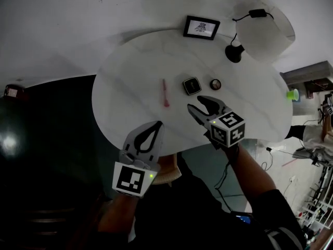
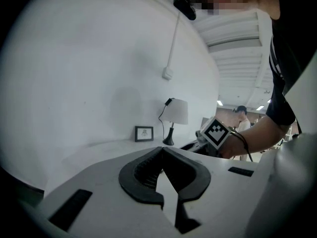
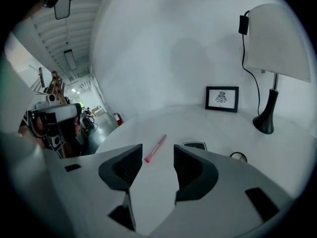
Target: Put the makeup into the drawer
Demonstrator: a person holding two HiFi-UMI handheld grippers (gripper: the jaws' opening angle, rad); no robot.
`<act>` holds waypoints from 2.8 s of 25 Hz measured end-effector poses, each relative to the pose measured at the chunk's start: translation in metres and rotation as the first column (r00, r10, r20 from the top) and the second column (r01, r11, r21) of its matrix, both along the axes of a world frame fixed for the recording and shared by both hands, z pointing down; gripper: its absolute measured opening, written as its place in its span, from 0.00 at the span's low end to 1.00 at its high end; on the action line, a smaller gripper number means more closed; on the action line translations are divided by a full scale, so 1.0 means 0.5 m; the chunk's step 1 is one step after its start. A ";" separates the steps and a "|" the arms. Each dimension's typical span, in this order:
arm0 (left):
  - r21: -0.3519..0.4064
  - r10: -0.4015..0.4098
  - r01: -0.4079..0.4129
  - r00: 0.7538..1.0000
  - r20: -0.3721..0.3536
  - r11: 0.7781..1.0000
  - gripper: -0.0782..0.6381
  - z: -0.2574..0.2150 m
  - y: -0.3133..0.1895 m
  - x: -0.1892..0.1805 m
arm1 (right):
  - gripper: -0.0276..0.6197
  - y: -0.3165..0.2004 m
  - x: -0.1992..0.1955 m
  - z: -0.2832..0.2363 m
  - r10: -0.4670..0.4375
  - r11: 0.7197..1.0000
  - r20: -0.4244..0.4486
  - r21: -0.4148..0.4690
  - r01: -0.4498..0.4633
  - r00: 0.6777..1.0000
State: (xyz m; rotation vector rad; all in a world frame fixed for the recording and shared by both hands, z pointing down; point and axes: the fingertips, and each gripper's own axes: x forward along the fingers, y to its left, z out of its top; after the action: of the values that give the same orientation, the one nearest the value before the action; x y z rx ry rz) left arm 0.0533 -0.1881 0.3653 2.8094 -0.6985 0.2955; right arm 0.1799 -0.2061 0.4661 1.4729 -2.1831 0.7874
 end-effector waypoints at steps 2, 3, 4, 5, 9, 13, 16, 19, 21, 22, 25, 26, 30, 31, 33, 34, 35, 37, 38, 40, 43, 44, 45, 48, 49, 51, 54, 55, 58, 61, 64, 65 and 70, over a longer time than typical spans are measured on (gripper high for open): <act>-0.006 -0.003 0.003 1.000 -0.003 1.000 0.13 0.020 0.000 0.004 | 0.31 -0.012 0.012 0.020 -0.001 1.000 -0.021 -0.008 0.001 1.000; -0.012 -0.004 0.004 1.000 0.001 1.000 0.13 0.031 0.003 0.005 | 0.31 -0.016 0.019 0.031 -0.002 1.000 -0.033 -0.012 0.001 0.999; -0.020 -0.003 0.004 1.000 0.008 1.000 0.13 0.045 0.006 0.005 | 0.31 -0.020 0.027 0.043 -0.002 1.000 -0.045 -0.017 0.001 0.999; -0.028 -0.003 0.003 1.000 0.014 1.000 0.13 0.059 0.008 0.005 | 0.31 -0.025 0.034 0.056 0.000 1.000 -0.055 -0.022 -0.001 0.998; -0.044 -0.001 0.002 1.000 0.018 0.999 0.13 0.102 0.016 0.006 | 0.38 -0.042 0.059 0.105 0.005 0.999 -0.088 -0.051 -0.009 0.996; -0.054 -0.002 0.003 1.000 0.028 0.999 0.13 0.123 0.027 0.002 | 0.42 -0.060 0.068 0.131 0.019 0.997 -0.120 -0.066 -0.027 0.993; -0.056 -0.002 0.004 0.999 0.032 0.998 0.13 0.131 0.034 0.002 | 0.45 -0.074 0.080 0.146 0.042 0.996 -0.156 -0.074 -0.054 0.987; -0.051 0.002 0.000 0.999 0.034 0.999 0.13 0.134 0.041 0.005 | 0.47 -0.085 0.094 0.163 0.055 0.993 -0.178 -0.090 -0.072 0.982; -0.050 0.003 -0.001 0.999 0.036 0.999 0.13 0.134 0.046 0.006 | 0.47 -0.089 0.102 0.174 0.059 0.991 -0.181 -0.108 -0.079 0.982; -0.048 0.004 -0.002 0.999 0.037 0.999 0.13 0.133 0.047 0.006 | 0.47 -0.090 0.105 0.179 0.059 0.990 -0.181 -0.118 -0.081 0.982; -0.051 -0.002 0.004 0.999 0.041 0.999 0.13 0.133 0.051 0.002 | 0.48 -0.094 0.109 0.191 0.056 0.987 -0.188 -0.140 -0.083 0.981; -0.054 -0.006 0.008 0.999 0.042 0.999 0.13 0.133 0.052 0.001 | 0.48 -0.096 0.109 0.194 0.056 0.986 -0.188 -0.146 -0.085 0.980; -0.058 -0.018 0.021 0.999 0.044 0.998 0.13 0.133 0.056 -0.006 | 0.48 -0.102 0.104 0.209 0.055 0.982 -0.192 -0.167 -0.087 0.980; -0.059 -0.021 0.024 0.999 0.044 0.998 0.13 0.133 0.057 -0.008 | 0.48 -0.104 0.104 0.214 0.055 0.981 -0.199 -0.171 -0.090 0.978; -0.058 -0.025 0.027 0.999 0.047 0.998 0.13 0.132 0.059 -0.010 | 0.47 -0.106 0.109 0.221 0.060 0.980 -0.221 -0.173 -0.100 0.973; -0.057 -0.026 0.028 0.999 0.048 0.998 0.13 0.131 0.061 -0.012 | 0.47 -0.106 0.112 0.222 0.064 0.980 -0.231 -0.171 -0.105 0.971; -0.055 -0.026 0.029 0.998 0.049 0.998 0.13 0.129 0.062 -0.013 | 0.47 -0.104 0.113 0.222 0.065 0.980 -0.237 -0.170 -0.107 0.969; -0.051 -0.028 0.030 0.998 0.051 0.998 0.13 0.124 0.063 -0.018 | 0.47 -0.101 0.112 0.222 0.060 0.980 -0.241 -0.170 -0.103 0.969; -0.050 -0.031 0.033 0.998 0.051 0.998 0.13 0.122 0.063 -0.022 | 0.47 -0.099 0.111 0.222 0.057 0.980 -0.244 -0.170 -0.100 0.968; -0.051 -0.041 0.044 0.998 0.047 0.998 0.13 0.115 0.060 -0.029 | 0.47 -0.095 0.110 0.220 0.053 0.981 -0.249 -0.170 -0.097 0.967; -0.045 -0.048 0.050 0.998 0.045 0.998 0.13 0.103 0.058 -0.040 | 0.47 -0.088 0.102 0.205 0.048 0.982 -0.249 -0.163 -0.091 0.967; -0.040 -0.048 0.049 0.998 0.045 0.998 0.13 0.098 0.059 -0.043 | 0.47 -0.084 0.097 0.198 0.046 0.983 -0.248 -0.161 -0.088 0.968; -0.033 -0.047 0.048 0.998 0.044 0.998 0.13 0.091 0.059 -0.046 | 0.47 -0.079 0.092 0.191 0.042 0.984 -0.246 -0.159 -0.083 0.968; -0.018 -0.047 0.048 0.998 0.038 0.999 0.13 0.067 0.059 -0.056 | 0.47 -0.066 0.080 0.169 0.033 0.986 -0.242 -0.154 -0.072 0.970; -0.014 -0.047 0.048 0.998 0.037 0.999 0.13 0.060 0.060 -0.060 | 0.47 -0.062 0.076 0.162 0.033 0.986 -0.239 -0.152 -0.071 0.970; -0.006 -0.047 0.047 0.998 0.033 0.999 0.13 0.046 0.062 -0.071 | 0.47 -0.051 0.066 0.147 0.039 0.986 -0.230 -0.147 -0.074 0.973; 0.003 -0.047 0.047 0.998 0.029 0.999 0.13 0.025 0.068 -0.094 | 0.47 -0.032 0.043 0.120 0.045 0.988 -0.220 -0.136 -0.076 0.975; 0.006 -0.047 0.047 0.998 0.029 0.999 0.13 0.018 0.071 -0.103 | 0.47 -0.025 0.034 0.111 0.045 0.988 -0.217 -0.133 -0.075 0.975; 0.017 -0.046 0.045 0.999 0.029 0.999 0.13 -0.003 0.079 -0.127 | 0.47 -0.005 0.011 0.082 0.045 0.990 -0.206 -0.121 -0.071 0.977; 0.026 -0.050 0.049 0.998 0.035 0.998 0.13 -0.016 0.088 -0.146 | 0.47 0.009 -0.012 0.051 0.046 0.993 -0.188 -0.098 -0.065 0.981; 0.034 -0.070 0.069 0.997 0.043 0.997 0.13 -0.023 0.098 -0.161 | 0.47 0.025 -0.040 0.022 0.028 0.997 -0.161 -0.072 -0.040 0.987; 0.036 -0.083 0.081 0.996 0.043 0.996 0.13 -0.027 0.102 -0.164 | 0.47 0.032 -0.050 0.013 0.014 0.998 -0.154 -0.065 -0.024 0.988; 0.026 -0.176 0.176 0.984 0.014 0.984 0.13 -0.055 0.128 -0.165 | 0.47 0.080 -0.095 -0.012 -0.098 0.994 -0.142 -0.058 0.091 0.985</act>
State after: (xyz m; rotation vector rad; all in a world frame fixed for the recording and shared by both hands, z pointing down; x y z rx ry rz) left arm -0.0293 -0.1240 0.3379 2.7466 -0.9533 0.2797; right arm 0.1325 -0.1663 0.4600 1.3472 -2.0915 0.6774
